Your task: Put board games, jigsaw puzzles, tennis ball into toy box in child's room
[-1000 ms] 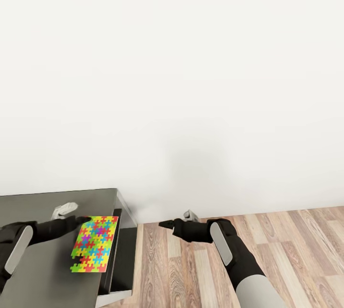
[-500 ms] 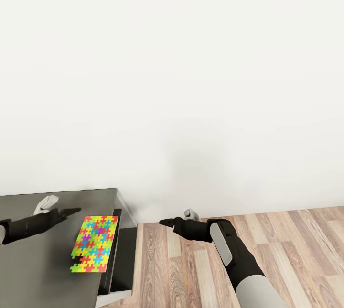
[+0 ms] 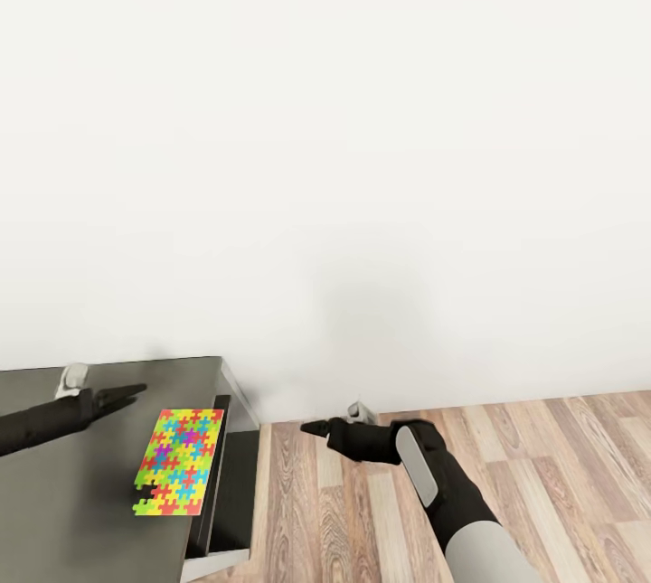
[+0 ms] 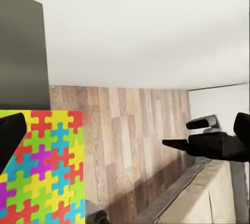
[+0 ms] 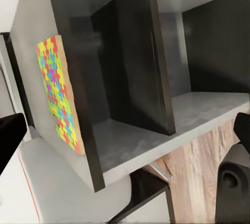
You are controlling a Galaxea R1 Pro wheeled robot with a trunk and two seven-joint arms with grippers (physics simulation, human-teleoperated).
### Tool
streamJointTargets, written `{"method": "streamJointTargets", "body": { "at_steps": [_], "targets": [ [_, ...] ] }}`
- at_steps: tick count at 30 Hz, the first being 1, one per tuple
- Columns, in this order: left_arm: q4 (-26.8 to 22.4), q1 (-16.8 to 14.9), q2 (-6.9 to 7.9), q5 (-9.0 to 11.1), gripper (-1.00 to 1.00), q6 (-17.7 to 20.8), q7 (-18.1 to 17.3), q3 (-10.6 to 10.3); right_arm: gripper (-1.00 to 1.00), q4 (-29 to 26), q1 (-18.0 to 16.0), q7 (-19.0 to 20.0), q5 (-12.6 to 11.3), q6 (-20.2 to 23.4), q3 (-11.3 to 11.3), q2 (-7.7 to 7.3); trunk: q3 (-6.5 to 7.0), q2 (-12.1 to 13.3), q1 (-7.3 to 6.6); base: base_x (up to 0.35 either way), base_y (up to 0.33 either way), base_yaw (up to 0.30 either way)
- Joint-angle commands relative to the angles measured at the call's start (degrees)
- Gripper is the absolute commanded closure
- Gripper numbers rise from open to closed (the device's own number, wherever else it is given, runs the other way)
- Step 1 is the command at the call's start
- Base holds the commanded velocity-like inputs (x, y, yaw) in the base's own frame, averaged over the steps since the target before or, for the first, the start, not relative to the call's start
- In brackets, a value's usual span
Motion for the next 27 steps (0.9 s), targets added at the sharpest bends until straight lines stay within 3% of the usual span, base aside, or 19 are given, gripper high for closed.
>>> {"method": "streamJointTargets", "body": {
  "at_steps": [1,7,20,27],
  "targets": [
    [0.0,0.0,0.09,0.1,-1.0,0.3,-1.4,0.0,-1.0,0.5,-0.1,0.2,0.1,0.2,0.0,0.01,-0.09,-0.1,0.03,0.0,0.0,0.0],
    [0.0,0.1,0.28,0.1,-1.0,0.1,-8.0,0.0,-1.0,2.2,-0.2,0.3,-0.2,0.3,-0.1,0.01,-0.09,-0.1,0.03,0.0,0.0,0.0],
    [-2.6,0.4,0.3,0.0,-1.0,0.3,-18.5,-0.1,-1.0,2.9,-0.2,0.3,-1.8,0.5,0.0,0.01,-0.09,-0.1,0.03,0.0,0.043,0.0],
    [-3.1,0.5,-0.05,0.0,-1.0,0.3,-21.0,-0.3,-1.0,3.0,-0.2,0.4,-1.8,0.6,0.0,0.01,-0.09,-0.1,0.03,0.0,0.09,0.0]
  ]
}}
